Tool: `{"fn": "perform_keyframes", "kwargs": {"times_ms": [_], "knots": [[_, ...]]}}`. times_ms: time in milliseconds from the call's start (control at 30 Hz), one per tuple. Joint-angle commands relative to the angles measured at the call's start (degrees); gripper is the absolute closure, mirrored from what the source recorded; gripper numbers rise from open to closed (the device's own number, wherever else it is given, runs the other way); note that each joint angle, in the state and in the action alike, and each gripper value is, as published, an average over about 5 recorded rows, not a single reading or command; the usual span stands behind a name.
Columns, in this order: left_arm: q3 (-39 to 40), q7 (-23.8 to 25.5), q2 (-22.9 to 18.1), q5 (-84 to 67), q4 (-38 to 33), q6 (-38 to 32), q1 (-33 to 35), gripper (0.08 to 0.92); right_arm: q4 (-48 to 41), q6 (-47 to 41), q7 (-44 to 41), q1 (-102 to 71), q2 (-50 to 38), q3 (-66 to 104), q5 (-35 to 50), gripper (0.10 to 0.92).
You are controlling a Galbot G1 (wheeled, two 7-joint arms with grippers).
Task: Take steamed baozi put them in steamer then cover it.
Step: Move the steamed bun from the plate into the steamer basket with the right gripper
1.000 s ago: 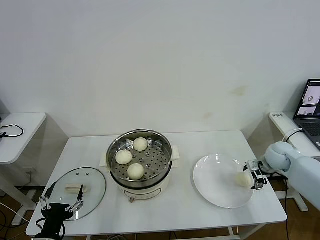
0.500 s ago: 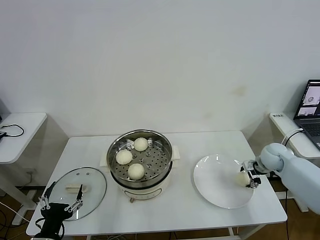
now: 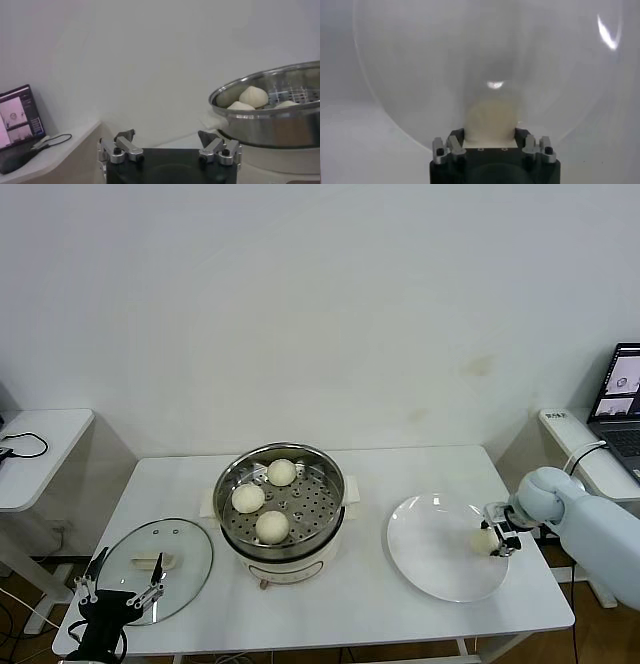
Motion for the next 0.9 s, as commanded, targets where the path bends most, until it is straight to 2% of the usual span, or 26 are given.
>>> {"fn": "perform_keyframes", "kwargs": {"times_ms": [33, 267, 533, 733, 900], "knots": [[0.06, 0.0, -0.07, -0.09, 0.08, -0.14, -0.05, 0.177, 1.18, -0.44, -0.73, 6.07, -0.44, -2.82, 3.14, 0.414], [0.0, 0.03, 0.04, -0.25, -0.08, -0.18, -0.05, 0.177, 4.59, -1.99, -1.74, 14.65, -2.02, -9.28, 8.06, 0.414], [-0.09, 0.01, 0.33, -0.38, -0.18, -0.12, -0.16, 0.177, 9.83, -6.35, -1.93, 32.76, -1.72, -20.92, 18.82, 0.414], [-0.19, 0.02, 0.67, -0.68, -0.12, -0.08, -0.31, 0.177, 12.52, -10.04, -0.39, 47.24, 4.21, -32.67, 27.83, 0.413], [0.03, 0.0, 0.57, -0.71, 0.53, -0.09, -0.6, 0.177, 12.22, -12.98, 1.73, 52.66, 12.02, -36.66, 34.54, 0.407]]}}
